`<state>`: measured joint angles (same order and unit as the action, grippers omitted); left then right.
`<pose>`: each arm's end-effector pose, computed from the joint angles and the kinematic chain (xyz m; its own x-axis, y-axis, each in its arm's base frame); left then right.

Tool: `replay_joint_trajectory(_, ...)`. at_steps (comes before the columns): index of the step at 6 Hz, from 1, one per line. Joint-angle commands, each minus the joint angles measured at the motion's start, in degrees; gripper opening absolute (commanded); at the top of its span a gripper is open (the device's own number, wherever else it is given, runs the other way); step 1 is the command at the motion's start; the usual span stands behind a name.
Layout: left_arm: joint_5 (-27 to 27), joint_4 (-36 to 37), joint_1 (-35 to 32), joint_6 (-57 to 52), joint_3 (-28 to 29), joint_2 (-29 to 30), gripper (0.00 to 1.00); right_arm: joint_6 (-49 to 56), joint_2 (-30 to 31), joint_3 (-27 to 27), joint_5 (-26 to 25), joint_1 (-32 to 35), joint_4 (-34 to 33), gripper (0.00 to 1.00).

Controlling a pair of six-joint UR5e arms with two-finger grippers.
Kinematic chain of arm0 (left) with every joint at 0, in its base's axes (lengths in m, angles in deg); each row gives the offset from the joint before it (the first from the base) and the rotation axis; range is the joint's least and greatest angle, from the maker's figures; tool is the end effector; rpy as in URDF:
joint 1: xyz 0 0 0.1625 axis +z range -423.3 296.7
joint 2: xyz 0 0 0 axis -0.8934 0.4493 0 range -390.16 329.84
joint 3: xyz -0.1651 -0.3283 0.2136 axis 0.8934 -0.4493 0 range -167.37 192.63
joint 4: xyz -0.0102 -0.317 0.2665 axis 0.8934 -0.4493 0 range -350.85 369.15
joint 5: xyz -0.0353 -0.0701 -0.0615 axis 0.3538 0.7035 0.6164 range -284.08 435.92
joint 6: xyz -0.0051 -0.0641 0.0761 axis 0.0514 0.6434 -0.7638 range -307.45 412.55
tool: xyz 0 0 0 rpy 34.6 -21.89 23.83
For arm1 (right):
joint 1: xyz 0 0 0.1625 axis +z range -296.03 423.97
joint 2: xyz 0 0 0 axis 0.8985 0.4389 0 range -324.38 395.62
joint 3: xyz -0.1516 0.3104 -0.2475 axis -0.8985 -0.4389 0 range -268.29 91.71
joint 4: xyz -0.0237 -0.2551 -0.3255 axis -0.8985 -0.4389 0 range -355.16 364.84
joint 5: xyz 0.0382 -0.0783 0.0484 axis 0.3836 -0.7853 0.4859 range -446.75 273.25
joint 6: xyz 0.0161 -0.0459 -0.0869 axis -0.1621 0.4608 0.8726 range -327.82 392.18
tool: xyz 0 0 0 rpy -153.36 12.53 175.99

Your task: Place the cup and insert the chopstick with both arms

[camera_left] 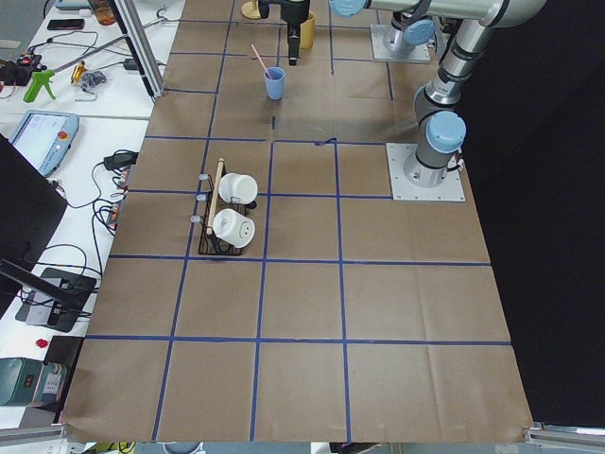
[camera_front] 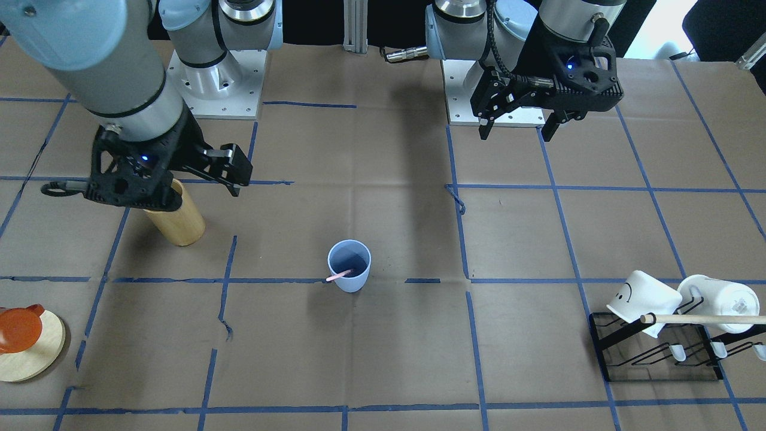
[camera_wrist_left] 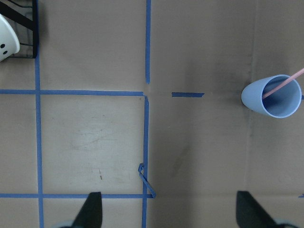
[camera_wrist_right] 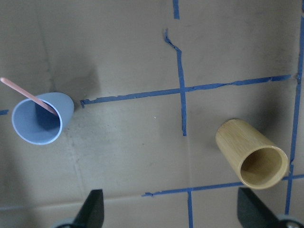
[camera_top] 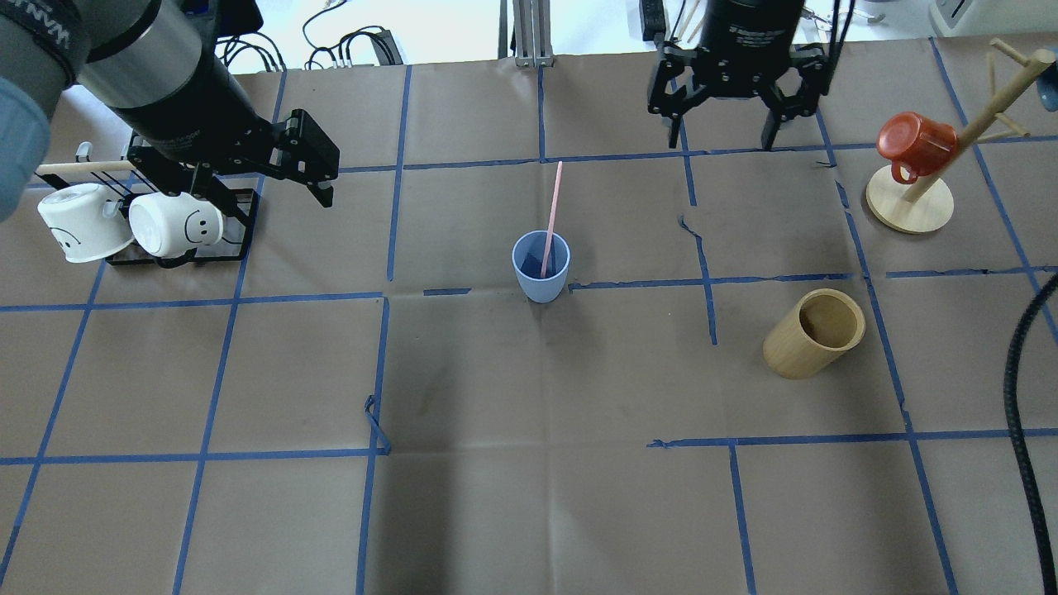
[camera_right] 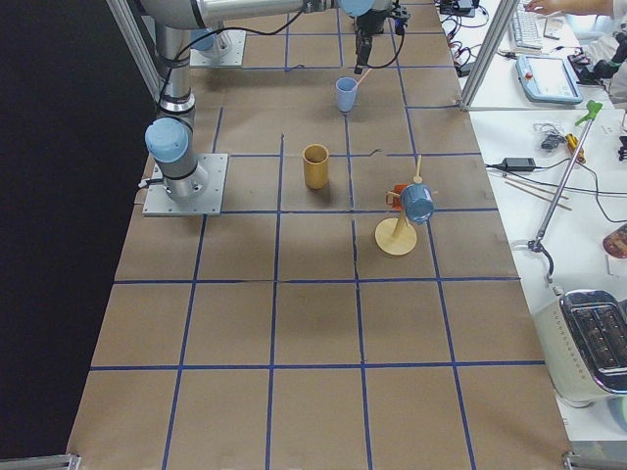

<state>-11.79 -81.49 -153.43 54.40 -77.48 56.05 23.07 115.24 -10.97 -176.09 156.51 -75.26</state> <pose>-0.1383 -0.4679 0.5176 -0.9987 -0.0280 0.0415 -0.0301 0.9982 -0.0517 0.1589 -0.5476 0.4844 -0.9934 0.1145 0.0096 0.1147 0.9845 0.1323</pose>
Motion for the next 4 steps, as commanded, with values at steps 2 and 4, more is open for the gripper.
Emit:
replay_joint_trajectory(2, -0.09, -0.33, -0.04, -0.01, -0.15, -0.17, 0.98, -2.36, 10.47, 12.95, -0.13, -1.6, -8.85, 1.0)
replay_joint_trajectory(4, -0.17, -0.33, -0.04, -0.01, -0.15, -0.26, 0.98, -1.71, 9.86, 12.59, -3.29, 0.8, -9.11, 1.0)
